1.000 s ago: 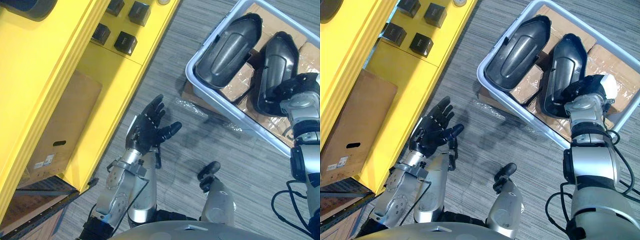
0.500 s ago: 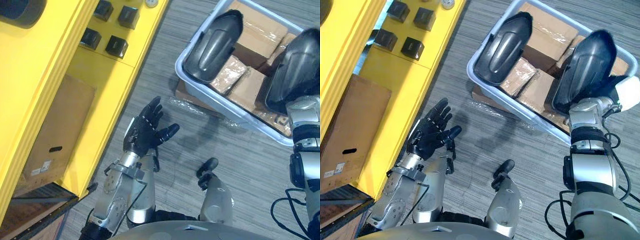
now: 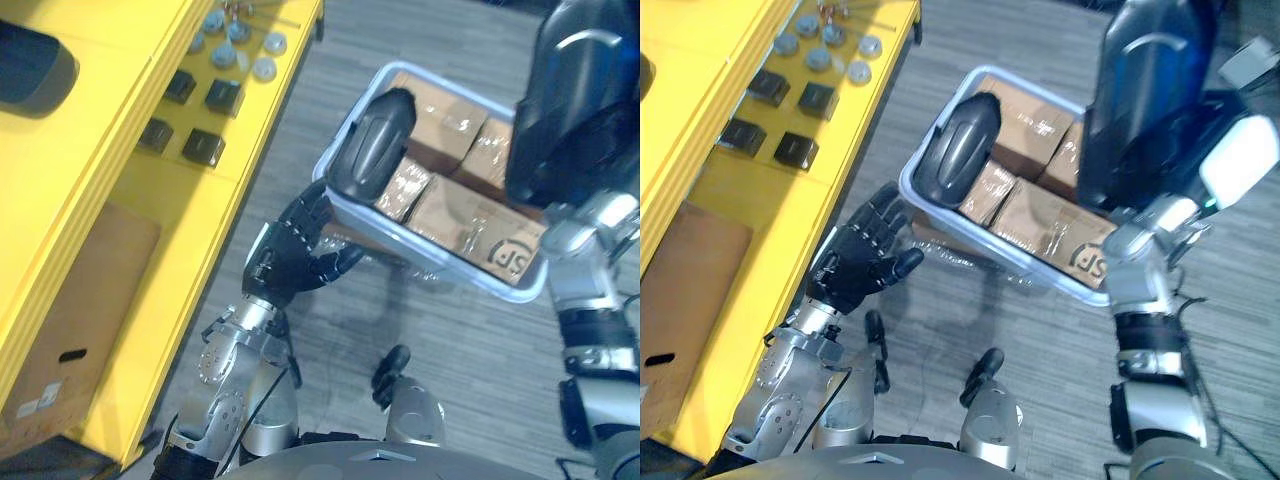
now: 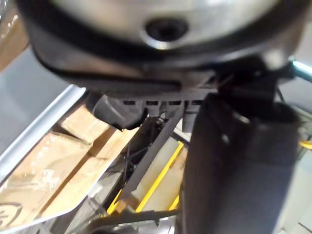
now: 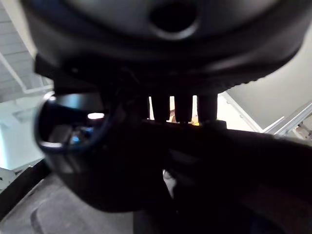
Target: Walk over and take three plastic housings, then place them on the shelf
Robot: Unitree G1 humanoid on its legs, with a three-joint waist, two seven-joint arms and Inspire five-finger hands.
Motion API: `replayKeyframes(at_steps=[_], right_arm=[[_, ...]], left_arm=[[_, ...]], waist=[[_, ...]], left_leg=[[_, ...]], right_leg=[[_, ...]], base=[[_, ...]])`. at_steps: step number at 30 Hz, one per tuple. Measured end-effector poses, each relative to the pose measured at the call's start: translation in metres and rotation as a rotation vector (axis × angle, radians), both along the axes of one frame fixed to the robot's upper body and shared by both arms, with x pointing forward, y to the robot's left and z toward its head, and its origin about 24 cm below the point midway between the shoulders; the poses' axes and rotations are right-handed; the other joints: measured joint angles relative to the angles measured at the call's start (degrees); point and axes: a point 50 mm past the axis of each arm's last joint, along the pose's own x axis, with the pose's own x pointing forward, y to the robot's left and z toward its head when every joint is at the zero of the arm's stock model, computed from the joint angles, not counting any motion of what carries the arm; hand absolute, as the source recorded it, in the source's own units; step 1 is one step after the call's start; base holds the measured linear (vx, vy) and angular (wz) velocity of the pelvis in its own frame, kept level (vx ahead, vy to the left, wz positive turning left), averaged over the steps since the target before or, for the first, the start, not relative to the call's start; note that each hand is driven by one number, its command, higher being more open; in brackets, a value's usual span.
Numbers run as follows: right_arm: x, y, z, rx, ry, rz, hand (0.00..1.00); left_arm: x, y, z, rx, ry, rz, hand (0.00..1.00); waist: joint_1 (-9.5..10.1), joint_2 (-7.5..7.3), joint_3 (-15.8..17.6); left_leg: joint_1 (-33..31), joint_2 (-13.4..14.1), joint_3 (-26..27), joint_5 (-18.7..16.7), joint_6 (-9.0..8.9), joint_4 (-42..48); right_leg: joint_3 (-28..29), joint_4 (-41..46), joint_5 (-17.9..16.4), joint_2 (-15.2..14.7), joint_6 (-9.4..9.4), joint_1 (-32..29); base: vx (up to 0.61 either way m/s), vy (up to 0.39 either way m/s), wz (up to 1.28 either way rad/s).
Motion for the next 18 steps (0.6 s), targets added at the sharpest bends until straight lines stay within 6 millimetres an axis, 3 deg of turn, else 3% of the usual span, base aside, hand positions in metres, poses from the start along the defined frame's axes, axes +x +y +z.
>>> replayKeyframes(at_steps=[3, 4, 10, 18], right_arm=[[-0.006, 0.017, -0.018, 0.025, 0.023, 0.063, 0.00], [-0.008, 0.026, -0.023, 0.020, 0.027, 0.109, 0.00], [-0.012, 0.056, -0.036, 0.051, 0.020, 0.279, 0.00], [-0.016, 0.102, -0.056, 0.074, 0.072, 0.521, 0.00]], left_arm=[[0.009, -0.013, -0.010, -0.048, 0.102, -0.063, 1.00], [0.016, -0.019, -0.013, -0.077, 0.148, -0.072, 1.00], [0.037, -0.036, -0.015, -0.189, 0.237, -0.073, 1.00], [0.044, -0.054, -0.011, -0.262, 0.234, -0.058, 1.00]], waist=[[-0.69, -0.57, -3.77], [-1.83, -0.73, -4.61], [-4.61, -0.84, -9.14], [-4.80, 0.49, -13.01]], left_leg=[[3.05, -0.40, 2.12, 0.25, -0.34, -2.53], [5.10, -0.57, 2.66, 0.37, -0.53, -3.43], [8.92, -0.28, 6.37, -0.16, -1.20, -3.48], [10.44, 0.06, 7.26, -0.30, -1.28, -3.74]], right_leg=[[1.18, -1.40, 0.38, 0.24, 0.56, 1.20], [1.40, -1.93, 0.44, 0.33, 0.67, 2.67], [3.51, -3.50, 0.81, 0.88, 1.22, 4.87], [4.31, -4.60, 1.63, 1.47, 1.15, 5.96]], base=[[0.10, -0.012, -0.30], [0.09, -0.009, -0.19], [0.03, -0.009, -0.26], [-0.05, 0.000, -0.07]])
